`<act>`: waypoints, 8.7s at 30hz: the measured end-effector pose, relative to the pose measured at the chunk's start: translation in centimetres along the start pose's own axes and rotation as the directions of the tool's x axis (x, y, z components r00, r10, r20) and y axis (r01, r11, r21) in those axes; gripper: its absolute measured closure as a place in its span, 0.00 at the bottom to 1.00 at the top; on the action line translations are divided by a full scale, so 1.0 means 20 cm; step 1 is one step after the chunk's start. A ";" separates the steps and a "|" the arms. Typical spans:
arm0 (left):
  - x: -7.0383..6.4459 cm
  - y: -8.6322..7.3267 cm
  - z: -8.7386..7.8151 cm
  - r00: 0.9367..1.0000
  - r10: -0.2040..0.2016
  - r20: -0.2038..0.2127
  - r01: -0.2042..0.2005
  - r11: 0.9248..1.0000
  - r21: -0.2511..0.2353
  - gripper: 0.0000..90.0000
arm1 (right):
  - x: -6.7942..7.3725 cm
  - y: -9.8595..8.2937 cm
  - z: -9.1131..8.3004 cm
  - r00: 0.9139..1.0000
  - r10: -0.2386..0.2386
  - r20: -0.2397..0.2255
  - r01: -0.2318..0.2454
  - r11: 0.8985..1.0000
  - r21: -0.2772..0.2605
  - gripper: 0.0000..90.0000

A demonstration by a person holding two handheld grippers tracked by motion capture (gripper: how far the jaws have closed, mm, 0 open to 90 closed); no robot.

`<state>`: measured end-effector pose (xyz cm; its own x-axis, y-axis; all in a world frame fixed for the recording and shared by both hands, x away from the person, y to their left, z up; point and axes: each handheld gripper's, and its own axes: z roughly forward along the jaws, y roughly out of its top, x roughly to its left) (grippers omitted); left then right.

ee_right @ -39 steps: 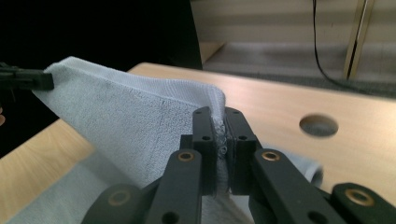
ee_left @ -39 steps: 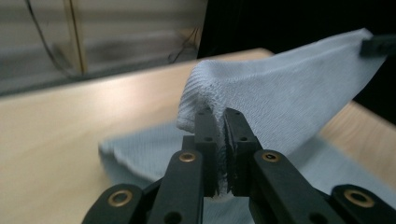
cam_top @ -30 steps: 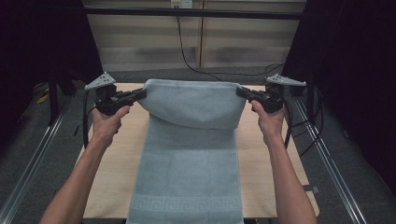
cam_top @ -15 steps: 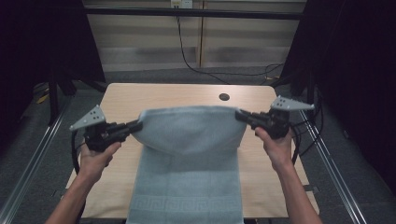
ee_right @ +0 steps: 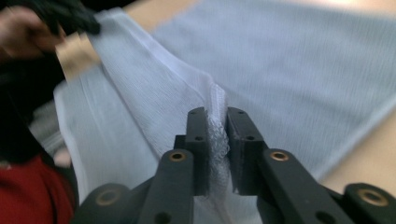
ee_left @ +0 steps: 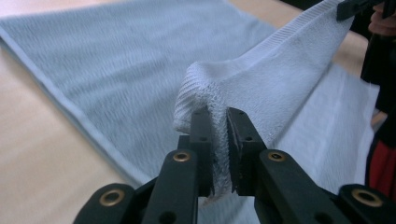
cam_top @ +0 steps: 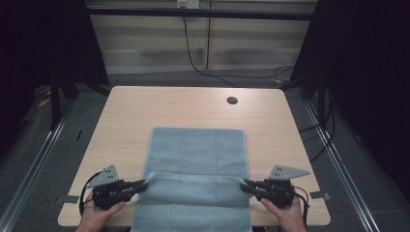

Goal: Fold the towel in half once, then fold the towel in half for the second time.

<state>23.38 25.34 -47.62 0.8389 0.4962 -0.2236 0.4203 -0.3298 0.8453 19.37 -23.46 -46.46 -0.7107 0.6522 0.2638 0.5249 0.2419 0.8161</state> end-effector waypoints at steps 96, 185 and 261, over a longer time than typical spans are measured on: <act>0.05 0.00 0.23 0.999 -0.033 -0.018 0.036 0.982 0.183 0.63 | -0.15 0.04 0.36 0.998 -0.028 0.061 0.018 0.987 0.161 0.56; 0.43 0.31 0.28 0.992 -0.100 -0.073 0.100 0.995 -0.001 0.91 | -0.49 0.31 0.24 0.997 0.028 0.076 -0.028 1.000 0.003 0.94; 0.65 0.82 0.25 0.986 -0.106 -0.130 0.079 0.977 -0.199 0.91 | -0.73 0.85 0.14 0.991 0.014 0.130 0.009 0.985 -0.174 0.94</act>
<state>42.84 22.28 -39.18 0.7372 0.6289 -0.2471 0.4082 -0.1232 0.9045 39.97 -26.81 -37.90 -0.6367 0.7431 0.2061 0.4286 0.1188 0.8957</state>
